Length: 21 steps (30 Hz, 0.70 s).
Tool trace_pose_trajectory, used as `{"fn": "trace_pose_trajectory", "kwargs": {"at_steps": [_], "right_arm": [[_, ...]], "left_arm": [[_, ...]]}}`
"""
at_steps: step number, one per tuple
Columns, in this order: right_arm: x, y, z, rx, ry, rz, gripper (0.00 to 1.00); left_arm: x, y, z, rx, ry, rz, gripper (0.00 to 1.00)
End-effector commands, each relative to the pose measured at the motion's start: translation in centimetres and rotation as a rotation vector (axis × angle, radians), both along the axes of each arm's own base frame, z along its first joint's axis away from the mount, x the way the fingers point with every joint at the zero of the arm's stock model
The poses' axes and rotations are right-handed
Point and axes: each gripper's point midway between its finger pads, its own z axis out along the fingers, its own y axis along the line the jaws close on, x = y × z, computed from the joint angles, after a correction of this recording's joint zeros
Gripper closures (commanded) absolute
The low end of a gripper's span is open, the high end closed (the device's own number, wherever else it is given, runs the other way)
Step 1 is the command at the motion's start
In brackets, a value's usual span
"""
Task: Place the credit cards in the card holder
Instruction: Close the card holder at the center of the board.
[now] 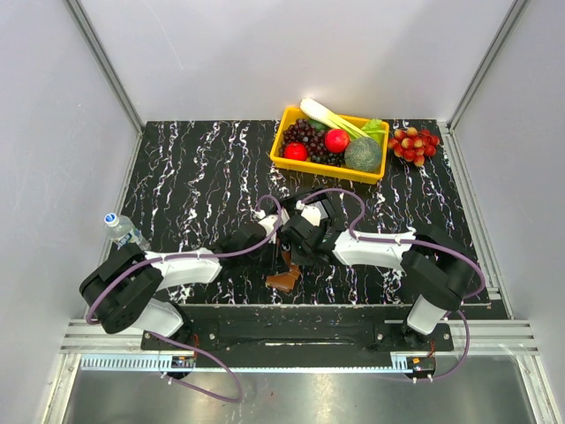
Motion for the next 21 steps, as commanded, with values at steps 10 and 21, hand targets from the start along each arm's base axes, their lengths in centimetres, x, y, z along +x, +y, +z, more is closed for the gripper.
{"fn": "trace_pose_trajectory", "kwargs": {"at_steps": [10, 21], "right_arm": [[-2.2, -2.2, -3.4, -0.129, 0.097, 0.032, 0.90], [-2.2, -2.2, -3.5, -0.130, 0.098, 0.036, 0.90]], "left_arm": [[2.7, -0.4, 1.9, 0.035, -0.098, 0.025, 0.96], [2.3, 0.1, 0.1, 0.084, -0.040, 0.023, 0.93]]}}
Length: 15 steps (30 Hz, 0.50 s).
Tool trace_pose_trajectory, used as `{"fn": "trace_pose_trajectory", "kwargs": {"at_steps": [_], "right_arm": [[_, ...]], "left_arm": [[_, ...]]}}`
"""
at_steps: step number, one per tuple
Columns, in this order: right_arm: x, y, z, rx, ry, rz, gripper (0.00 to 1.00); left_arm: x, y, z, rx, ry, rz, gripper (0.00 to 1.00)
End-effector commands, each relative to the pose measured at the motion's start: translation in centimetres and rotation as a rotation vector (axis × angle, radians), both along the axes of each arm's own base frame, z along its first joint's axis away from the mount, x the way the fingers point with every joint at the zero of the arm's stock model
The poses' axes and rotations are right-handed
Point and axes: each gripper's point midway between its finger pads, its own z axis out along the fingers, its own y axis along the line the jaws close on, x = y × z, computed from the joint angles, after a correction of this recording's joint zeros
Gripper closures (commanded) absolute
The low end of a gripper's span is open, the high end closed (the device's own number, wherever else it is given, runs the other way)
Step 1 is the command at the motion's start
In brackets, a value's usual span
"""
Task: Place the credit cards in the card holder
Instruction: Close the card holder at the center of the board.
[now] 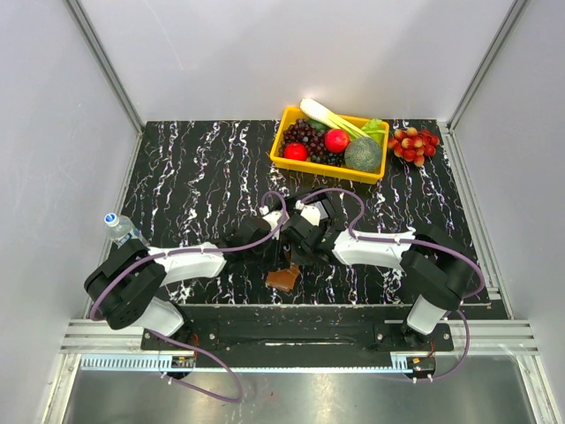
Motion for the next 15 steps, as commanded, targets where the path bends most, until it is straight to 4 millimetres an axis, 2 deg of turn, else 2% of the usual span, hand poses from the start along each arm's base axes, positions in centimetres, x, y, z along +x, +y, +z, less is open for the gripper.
{"fn": "trace_pose_trajectory", "kwargs": {"at_steps": [1, 4, 7, 8, 12, 15], "right_arm": [[-2.22, -2.20, -3.45, -0.124, 0.097, 0.030, 0.89], [-2.24, -2.14, -3.51, -0.121, 0.099, 0.032, 0.90], [-2.29, -2.07, -3.50, -0.120, 0.099, 0.035, 0.89], [-2.22, -2.11, -3.50, -0.120, 0.098, 0.032, 0.89], [-2.26, -2.11, -3.53, -0.119, 0.099, 0.031, 0.89], [-2.23, -2.06, -3.49, -0.117, 0.099, 0.031, 0.89]], "left_arm": [[1.13, 0.26, -0.01, 0.026, -0.031, 0.028, 0.90], [1.10, 0.55, -0.18, 0.036, -0.028, 0.036, 0.89], [1.16, 0.84, -0.20, 0.052, -0.032, 0.041, 0.80], [1.16, 0.80, -0.14, 0.049, -0.037, 0.036, 0.87], [1.16, 0.74, -0.12, 0.043, -0.039, 0.031, 1.00], [1.06, 0.48, 0.00, 0.031, -0.040, 0.020, 1.00]]}}
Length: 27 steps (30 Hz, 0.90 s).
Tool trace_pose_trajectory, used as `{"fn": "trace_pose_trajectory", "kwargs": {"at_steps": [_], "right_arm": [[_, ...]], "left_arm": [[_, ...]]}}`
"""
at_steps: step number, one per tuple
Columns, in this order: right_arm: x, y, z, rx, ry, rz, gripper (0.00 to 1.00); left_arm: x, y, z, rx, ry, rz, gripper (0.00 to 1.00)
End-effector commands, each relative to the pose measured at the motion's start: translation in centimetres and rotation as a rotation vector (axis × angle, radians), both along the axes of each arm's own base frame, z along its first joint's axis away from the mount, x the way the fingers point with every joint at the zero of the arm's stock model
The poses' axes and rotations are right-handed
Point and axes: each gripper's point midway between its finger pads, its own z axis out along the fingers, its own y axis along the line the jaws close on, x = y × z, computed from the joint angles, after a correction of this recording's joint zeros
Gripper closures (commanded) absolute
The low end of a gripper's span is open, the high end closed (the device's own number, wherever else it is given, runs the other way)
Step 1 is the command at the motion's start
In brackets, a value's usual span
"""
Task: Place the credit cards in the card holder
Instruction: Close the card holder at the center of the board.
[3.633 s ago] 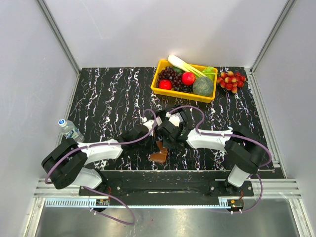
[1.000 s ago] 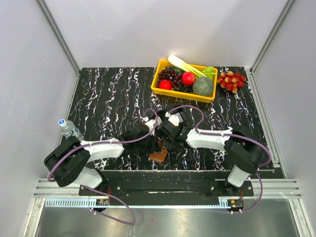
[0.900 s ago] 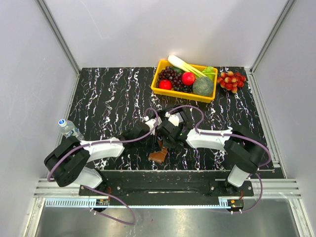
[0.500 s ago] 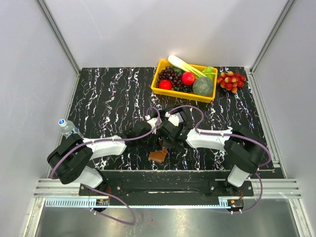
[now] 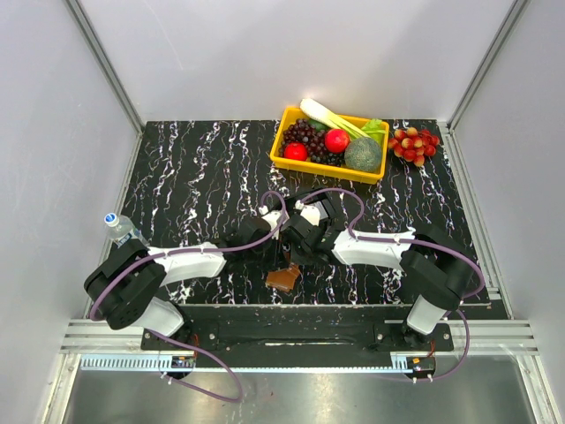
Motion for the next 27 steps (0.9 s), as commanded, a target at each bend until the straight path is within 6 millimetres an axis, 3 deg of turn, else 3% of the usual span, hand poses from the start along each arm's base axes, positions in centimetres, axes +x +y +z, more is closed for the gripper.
{"fn": "trace_pose_trajectory", "kwargs": {"at_steps": [1, 16, 27], "right_arm": [[-2.2, -2.2, -3.5, -0.119, 0.096, 0.028, 0.89], [-2.3, -2.2, -3.6, -0.121, 0.101, 0.030, 0.89], [-2.2, -2.0, -3.5, -0.117, 0.102, 0.033, 0.88]], "left_arm": [[0.9, 0.2, 0.1, 0.019, -0.036, 0.008, 1.00], [0.5, 0.5, 1.9, 0.001, -0.068, -0.012, 1.00], [0.3, 1.0, -0.6, 0.027, -0.028, 0.016, 1.00]]}}
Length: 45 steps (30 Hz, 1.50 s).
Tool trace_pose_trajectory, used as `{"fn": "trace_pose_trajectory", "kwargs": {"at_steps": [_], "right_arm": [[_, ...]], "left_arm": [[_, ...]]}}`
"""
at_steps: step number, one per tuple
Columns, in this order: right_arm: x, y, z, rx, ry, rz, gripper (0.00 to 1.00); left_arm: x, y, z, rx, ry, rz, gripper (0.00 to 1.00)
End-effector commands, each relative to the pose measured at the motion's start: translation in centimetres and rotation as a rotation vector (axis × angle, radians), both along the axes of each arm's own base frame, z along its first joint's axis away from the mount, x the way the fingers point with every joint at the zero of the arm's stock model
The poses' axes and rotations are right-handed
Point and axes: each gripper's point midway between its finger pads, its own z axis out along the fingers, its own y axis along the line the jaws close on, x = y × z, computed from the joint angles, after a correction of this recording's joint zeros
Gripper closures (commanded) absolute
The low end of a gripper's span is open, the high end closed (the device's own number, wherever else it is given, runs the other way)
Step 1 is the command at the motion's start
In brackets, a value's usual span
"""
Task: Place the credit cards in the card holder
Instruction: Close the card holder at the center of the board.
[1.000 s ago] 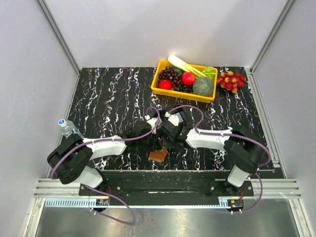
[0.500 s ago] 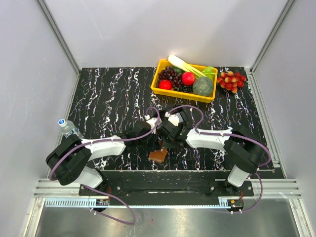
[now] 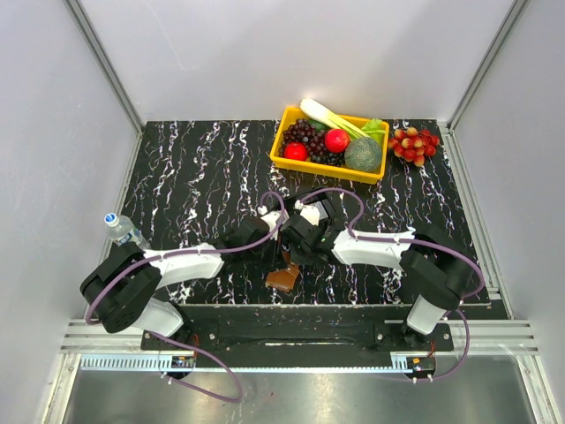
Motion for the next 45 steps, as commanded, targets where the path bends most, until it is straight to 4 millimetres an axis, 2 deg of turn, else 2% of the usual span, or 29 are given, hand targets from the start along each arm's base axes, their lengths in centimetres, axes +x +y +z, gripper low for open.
{"fn": "trace_pose_trajectory", "kwargs": {"at_steps": [1, 8, 13, 17, 20, 27, 31, 34, 37, 41, 45], "right_arm": [[-2.2, -1.9, -3.5, -0.112, 0.101, 0.032, 0.88], [-2.0, -2.2, -2.9, -0.108, 0.080, 0.015, 0.88], [-0.8, -2.6, 0.1, -0.044, -0.027, -0.036, 0.87], [-0.3, -2.4, 3.3, 0.067, -0.109, -0.058, 0.85], [-0.8, -1.9, 4.3, 0.133, -0.110, -0.039, 0.85], [-2.6, 0.4, 3.8, 0.221, -0.073, 0.038, 0.89], [-2.9, 1.8, 3.0, 0.213, -0.050, 0.059, 0.91], [-2.8, 2.0, 2.4, 0.204, -0.043, 0.062, 0.91], [-2.8, 2.2, 2.7, 0.210, -0.050, 0.065, 0.91], [-2.9, 2.4, 2.8, 0.211, -0.050, 0.075, 0.91], [-3.0, 2.8, 3.1, 0.212, -0.058, 0.088, 0.91]], "left_arm": [[0.5, 0.4, -1.1, 0.006, -0.013, 0.030, 1.00], [0.1, 1.0, -2.4, 0.046, 0.019, 0.044, 1.00], [0.0, 2.1, -3.0, 0.081, 0.016, 0.072, 1.00], [0.2, 1.9, -2.0, 0.046, -0.016, 0.078, 1.00], [0.4, 1.6, -1.3, 0.031, -0.030, 0.072, 1.00], [0.4, 1.3, -1.2, 0.021, -0.030, 0.065, 1.00], [0.5, 1.2, -0.3, -0.005, -0.045, 0.063, 1.00], [0.5, 1.0, 0.8, -0.029, -0.063, 0.064, 1.00], [0.6, 1.1, 1.6, -0.039, -0.080, 0.070, 1.00], [0.6, 1.3, 1.6, -0.031, -0.078, 0.071, 1.00], [0.3, 1.7, 0.8, -0.011, -0.060, 0.078, 1.00]]}}
